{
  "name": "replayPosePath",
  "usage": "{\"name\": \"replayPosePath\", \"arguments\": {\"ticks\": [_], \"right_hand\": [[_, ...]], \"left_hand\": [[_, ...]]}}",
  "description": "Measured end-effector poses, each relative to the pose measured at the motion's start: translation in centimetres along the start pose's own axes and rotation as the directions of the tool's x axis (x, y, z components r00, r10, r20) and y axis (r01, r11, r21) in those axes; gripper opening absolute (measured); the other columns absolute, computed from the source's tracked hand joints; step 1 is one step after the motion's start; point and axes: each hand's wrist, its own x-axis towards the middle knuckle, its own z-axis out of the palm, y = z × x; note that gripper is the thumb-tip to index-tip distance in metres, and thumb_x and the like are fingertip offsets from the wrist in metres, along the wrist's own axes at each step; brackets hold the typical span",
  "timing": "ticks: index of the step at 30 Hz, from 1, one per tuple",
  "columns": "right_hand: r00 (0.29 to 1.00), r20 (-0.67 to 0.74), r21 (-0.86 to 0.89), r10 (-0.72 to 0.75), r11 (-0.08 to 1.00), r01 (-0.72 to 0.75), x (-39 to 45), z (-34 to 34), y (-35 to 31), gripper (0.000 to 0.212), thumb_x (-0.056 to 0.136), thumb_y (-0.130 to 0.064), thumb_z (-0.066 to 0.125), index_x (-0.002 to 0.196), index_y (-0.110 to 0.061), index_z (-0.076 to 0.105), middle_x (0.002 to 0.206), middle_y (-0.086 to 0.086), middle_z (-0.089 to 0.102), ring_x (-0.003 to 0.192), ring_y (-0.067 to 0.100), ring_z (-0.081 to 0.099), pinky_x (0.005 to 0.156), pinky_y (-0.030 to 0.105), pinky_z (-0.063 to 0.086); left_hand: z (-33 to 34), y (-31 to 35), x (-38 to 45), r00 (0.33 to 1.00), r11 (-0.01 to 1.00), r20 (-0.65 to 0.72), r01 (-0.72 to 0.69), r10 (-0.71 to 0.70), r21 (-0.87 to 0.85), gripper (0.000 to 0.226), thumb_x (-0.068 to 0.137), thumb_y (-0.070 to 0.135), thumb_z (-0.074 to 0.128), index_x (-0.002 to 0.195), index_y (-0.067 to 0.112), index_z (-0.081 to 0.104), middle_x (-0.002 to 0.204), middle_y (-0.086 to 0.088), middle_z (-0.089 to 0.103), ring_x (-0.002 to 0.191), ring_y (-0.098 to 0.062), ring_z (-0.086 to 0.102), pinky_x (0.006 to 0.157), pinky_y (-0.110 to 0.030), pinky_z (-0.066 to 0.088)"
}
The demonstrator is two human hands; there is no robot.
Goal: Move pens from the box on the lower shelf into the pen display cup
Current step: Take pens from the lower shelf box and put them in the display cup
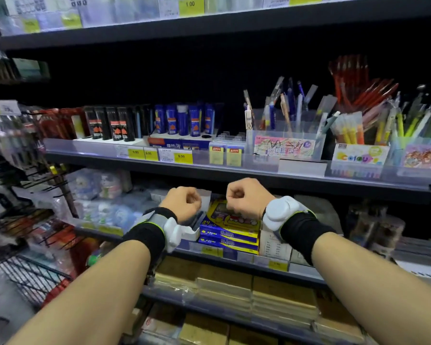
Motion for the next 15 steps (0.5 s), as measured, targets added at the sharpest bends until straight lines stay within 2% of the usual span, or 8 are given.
{"name": "replayPosePath", "arguments": {"ticks": [3,5,7,11,13,15], "right_hand": [[0.99,0.104,-0.152,0.095,0.985,-0.078,0.7,3.1,1.8,0.017,0.078,-0.012,0.063,0.063,-0.019,0.059,0.069,-0.001,0.063,0.066,0.016,0.058,0.068,0.029,0.052],[0.969,0.155,-0.197,0.194,0.967,-0.163,1.2,5.0,3.3,0.01,0.079,-0.016,0.062,0.069,-0.017,0.062,0.078,0.004,0.069,0.079,0.023,0.065,0.076,0.037,0.057],[0.946,0.164,-0.245,0.279,0.941,-0.235,1.5,6.3,4.4,0.009,0.083,-0.021,0.062,0.076,-0.015,0.061,0.09,0.009,0.071,0.089,0.028,0.066,0.079,0.039,0.055],[0.905,0.105,-0.272,0.412,0.888,-0.372,3.1,9.2,6.4,0.019,0.09,-0.03,0.061,0.08,-0.014,0.057,0.092,0.01,0.069,0.088,0.028,0.066,0.069,0.034,0.049],[0.876,0.09,-0.279,0.474,0.856,-0.435,3.5,9.9,7.0,0.027,0.097,-0.034,0.054,0.092,-0.008,0.061,0.097,0.013,0.066,0.087,0.028,0.06,0.069,0.029,0.042],[0.845,0.107,-0.296,0.524,0.828,-0.476,4.0,10.5,7.9,0.04,0.102,-0.034,0.043,0.113,-0.001,0.063,0.114,0.017,0.065,0.1,0.032,0.061,0.074,0.027,0.038]], "left_hand": [[1.4,-3.0,-0.2,0.997,0.997,0.039,0.06,-0.062,0.054,0.014,0.082,0.014,0.06,0.08,0.027,0.066,0.078,0.0,0.073,0.076,-0.019,0.069,0.067,-0.024,0.05],[2.3,-4.4,-0.3,0.995,0.994,0.032,0.094,-0.096,0.049,0.016,0.084,0.011,0.058,0.087,0.023,0.069,0.077,0.001,0.07,0.074,-0.017,0.067,0.068,-0.024,0.052],[3.1,-5.2,-0.5,0.994,0.993,0.004,0.112,-0.112,0.039,0.019,0.085,0.008,0.058,0.093,0.018,0.072,0.082,-0.001,0.071,0.079,-0.018,0.067,0.077,-0.025,0.054],[4.8,-7.0,0.5,0.988,0.987,-0.03,0.152,-0.151,0.048,0.02,0.086,0.008,0.059,0.1,0.013,0.073,0.096,-0.009,0.075,0.092,-0.026,0.069,0.089,-0.033,0.055],[5.6,-7.2,1.0,0.988,0.985,-0.028,0.155,-0.153,0.076,0.022,0.086,0.009,0.059,0.101,0.013,0.073,0.099,-0.011,0.075,0.096,-0.029,0.068,0.09,-0.037,0.054],[6.4,-7.4,1.5,0.989,0.982,-0.027,0.147,-0.145,0.116,0.023,0.086,0.01,0.058,0.103,0.013,0.073,0.101,-0.012,0.074,0.098,-0.031,0.068,0.09,-0.04,0.054]]}}
